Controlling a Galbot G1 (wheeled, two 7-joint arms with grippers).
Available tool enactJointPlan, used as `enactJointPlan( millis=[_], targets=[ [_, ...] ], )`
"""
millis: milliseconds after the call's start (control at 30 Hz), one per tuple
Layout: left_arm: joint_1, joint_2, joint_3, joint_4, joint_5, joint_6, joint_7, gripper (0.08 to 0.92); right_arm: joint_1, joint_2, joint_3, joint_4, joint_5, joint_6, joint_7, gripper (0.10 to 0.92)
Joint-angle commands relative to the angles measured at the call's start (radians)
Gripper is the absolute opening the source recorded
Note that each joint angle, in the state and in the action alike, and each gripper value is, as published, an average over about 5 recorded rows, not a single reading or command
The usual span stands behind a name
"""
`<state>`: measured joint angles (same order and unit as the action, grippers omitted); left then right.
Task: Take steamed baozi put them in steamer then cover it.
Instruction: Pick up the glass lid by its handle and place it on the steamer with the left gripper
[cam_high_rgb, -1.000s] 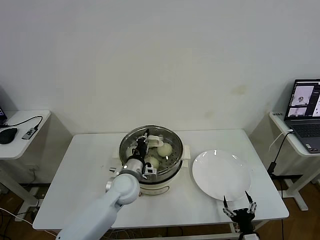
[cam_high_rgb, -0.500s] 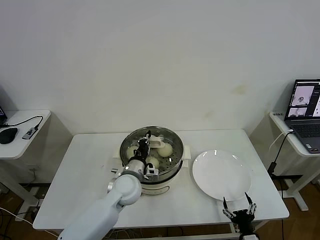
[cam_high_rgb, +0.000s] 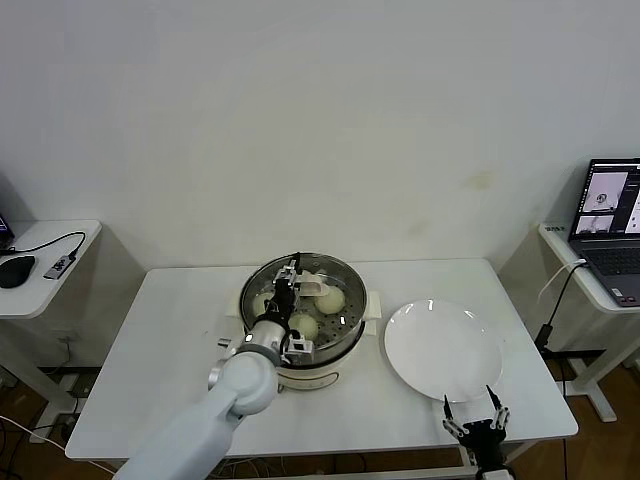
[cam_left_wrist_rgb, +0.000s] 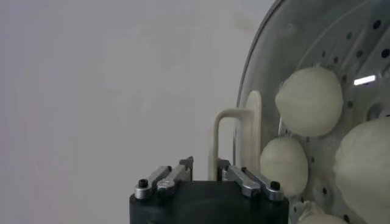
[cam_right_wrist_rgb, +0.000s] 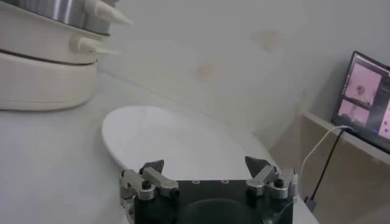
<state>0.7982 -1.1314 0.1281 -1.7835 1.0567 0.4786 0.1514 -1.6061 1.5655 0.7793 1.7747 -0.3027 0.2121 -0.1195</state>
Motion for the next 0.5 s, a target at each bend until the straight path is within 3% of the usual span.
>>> enactJointPlan(
  millis=[33,367,500],
  targets=[
    [0.153,0.039,-0.093,-0.148,-0.073,-0.048,-0.053,0.495,0.000,0.000,-0.001,-0.002,-0.002,-0.001,0.001,0.823],
    [0.394,0.133,-0.204,-0.361,-0.299,-0.137,-0.138,0.779,0.000,0.003,-0.015,-0.003,-0.010,-0.001,0.001,0.823],
    [0.565,0.111,-0.310,-0.438,-0.427,-0.202,-0.214,0.819,-0.003,0.003,-0.019,-0.004,-0.007,0.007,0.002,0.823]
  ],
)
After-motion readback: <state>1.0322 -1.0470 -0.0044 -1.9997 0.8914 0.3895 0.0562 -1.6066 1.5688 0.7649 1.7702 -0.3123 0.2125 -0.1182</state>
